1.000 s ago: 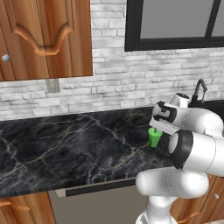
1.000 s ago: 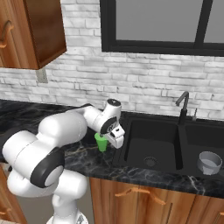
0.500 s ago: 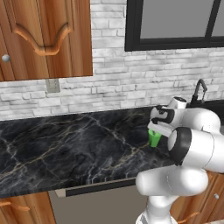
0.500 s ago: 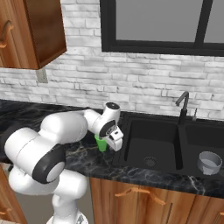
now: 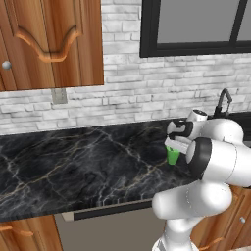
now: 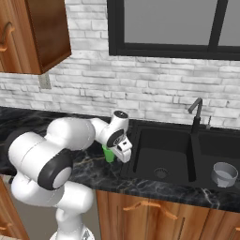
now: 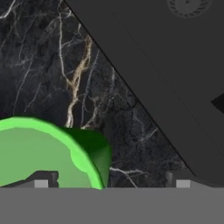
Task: Move any existing items from the left basin to the right basin for drying. Then move the cup from the counter to the left basin of the sink for washing.
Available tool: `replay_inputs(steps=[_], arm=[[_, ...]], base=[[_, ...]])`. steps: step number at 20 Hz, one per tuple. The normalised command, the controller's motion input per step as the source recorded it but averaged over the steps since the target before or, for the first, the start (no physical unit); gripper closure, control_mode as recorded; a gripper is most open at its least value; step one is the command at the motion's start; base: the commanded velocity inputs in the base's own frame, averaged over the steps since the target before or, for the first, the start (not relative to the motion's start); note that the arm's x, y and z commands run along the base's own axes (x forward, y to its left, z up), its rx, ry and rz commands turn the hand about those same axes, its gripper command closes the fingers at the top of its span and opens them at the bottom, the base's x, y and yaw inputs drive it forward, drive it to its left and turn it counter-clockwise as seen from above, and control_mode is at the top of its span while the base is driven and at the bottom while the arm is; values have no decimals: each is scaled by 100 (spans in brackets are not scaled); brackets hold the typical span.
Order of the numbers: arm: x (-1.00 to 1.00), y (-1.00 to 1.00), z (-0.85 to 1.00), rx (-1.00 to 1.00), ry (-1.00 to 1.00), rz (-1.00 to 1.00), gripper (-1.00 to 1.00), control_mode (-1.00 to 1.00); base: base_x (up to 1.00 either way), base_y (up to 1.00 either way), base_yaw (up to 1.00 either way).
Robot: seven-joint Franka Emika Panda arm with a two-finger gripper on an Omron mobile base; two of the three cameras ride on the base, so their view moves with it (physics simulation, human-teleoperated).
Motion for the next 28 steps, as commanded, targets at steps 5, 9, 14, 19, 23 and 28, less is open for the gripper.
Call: replay_inputs(steps=[5,9,14,19,23,28], arm=[[0,4,-16,0,8,0,100,-100],[0,0,-4,0,0,0,100,-100],[-2,-9,13,0,-3,-1,100,-100],[0,-43,38,0,-4,-2,100,-100],[0,-55,16,0,-5,-3,100,-100],[0,-51,0,3,0,-3,100,-100]], base=[[0,0,0],[0,0,0],[0,0,0],[0,0,0],[0,0,0],[0,0,0]])
